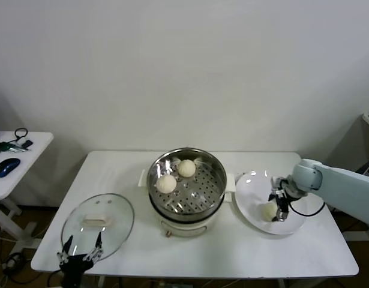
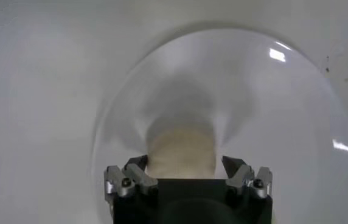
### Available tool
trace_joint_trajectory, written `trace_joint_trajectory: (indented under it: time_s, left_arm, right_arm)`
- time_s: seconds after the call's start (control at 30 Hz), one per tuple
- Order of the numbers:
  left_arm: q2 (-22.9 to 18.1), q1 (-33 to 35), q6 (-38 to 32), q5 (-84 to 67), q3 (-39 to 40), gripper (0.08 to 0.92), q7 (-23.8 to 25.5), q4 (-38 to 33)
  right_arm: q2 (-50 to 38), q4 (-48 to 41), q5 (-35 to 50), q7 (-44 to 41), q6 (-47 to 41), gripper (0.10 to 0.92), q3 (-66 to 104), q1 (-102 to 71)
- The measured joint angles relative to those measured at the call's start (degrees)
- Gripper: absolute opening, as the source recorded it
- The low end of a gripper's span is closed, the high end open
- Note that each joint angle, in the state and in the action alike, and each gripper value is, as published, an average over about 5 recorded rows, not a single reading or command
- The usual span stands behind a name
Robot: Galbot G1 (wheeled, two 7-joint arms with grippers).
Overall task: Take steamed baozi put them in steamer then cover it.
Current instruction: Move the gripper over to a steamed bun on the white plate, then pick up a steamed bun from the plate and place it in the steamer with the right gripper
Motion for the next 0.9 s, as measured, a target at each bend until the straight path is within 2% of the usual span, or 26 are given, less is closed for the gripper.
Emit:
trace_joint_trajectory:
  time_s: [0.57, 0.9]
  left_arm:
    - [-0.1, 0.0, -0.1, 0.3, 0.3, 0.823, -0.2, 0.0]
    - [0.0, 0.6, 0.0, 0.9, 0.3, 0.823, -0.2, -0.2]
  right_arm:
    - [1.9, -1.4, -3.4, -4.6, 3.7, 0.689, -1.9, 4.9]
    - [6.8, -0.7, -2.7, -10.1, 15.5, 0.687, -8.1, 21.4]
